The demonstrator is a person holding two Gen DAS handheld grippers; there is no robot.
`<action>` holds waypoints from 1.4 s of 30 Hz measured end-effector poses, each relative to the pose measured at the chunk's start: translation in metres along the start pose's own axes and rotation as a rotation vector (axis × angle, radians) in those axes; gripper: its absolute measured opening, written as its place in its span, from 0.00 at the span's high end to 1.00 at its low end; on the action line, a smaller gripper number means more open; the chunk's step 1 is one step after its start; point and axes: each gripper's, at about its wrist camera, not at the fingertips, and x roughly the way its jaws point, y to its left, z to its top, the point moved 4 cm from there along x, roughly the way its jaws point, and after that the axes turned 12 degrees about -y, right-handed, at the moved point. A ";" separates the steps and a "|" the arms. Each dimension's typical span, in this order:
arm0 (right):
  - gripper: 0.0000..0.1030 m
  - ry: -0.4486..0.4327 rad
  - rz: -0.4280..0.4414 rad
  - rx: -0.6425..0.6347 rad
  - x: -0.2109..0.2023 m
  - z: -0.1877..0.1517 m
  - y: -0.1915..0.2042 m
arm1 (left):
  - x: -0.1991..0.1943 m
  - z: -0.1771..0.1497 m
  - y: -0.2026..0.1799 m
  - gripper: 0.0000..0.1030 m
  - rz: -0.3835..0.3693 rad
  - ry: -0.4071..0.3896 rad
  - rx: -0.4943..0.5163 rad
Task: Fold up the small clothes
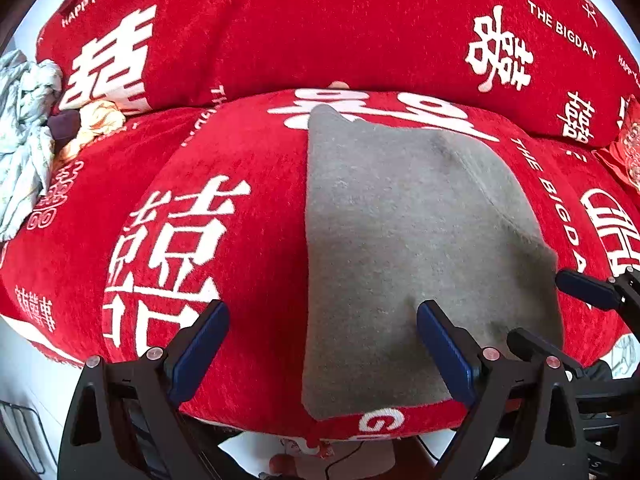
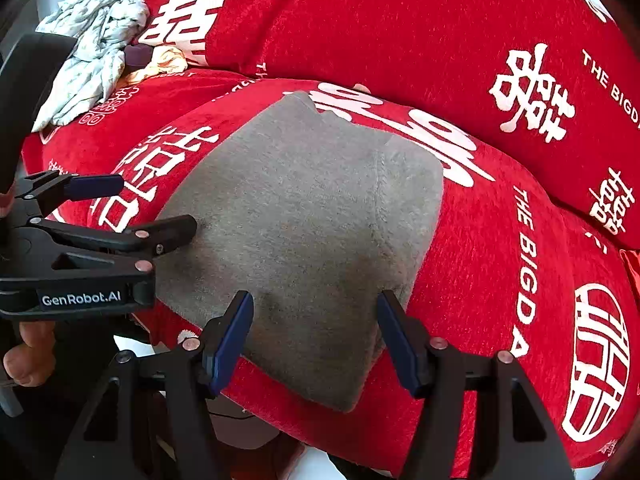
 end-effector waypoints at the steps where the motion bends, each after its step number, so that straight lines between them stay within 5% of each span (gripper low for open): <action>1: 0.34 0.000 -0.002 0.001 0.000 0.000 0.000 | 0.000 0.000 0.000 0.08 0.009 -0.005 0.002; 42: 0.34 -0.001 0.024 0.022 0.019 0.001 -0.025 | 0.013 0.002 -0.029 0.08 0.045 -0.001 0.068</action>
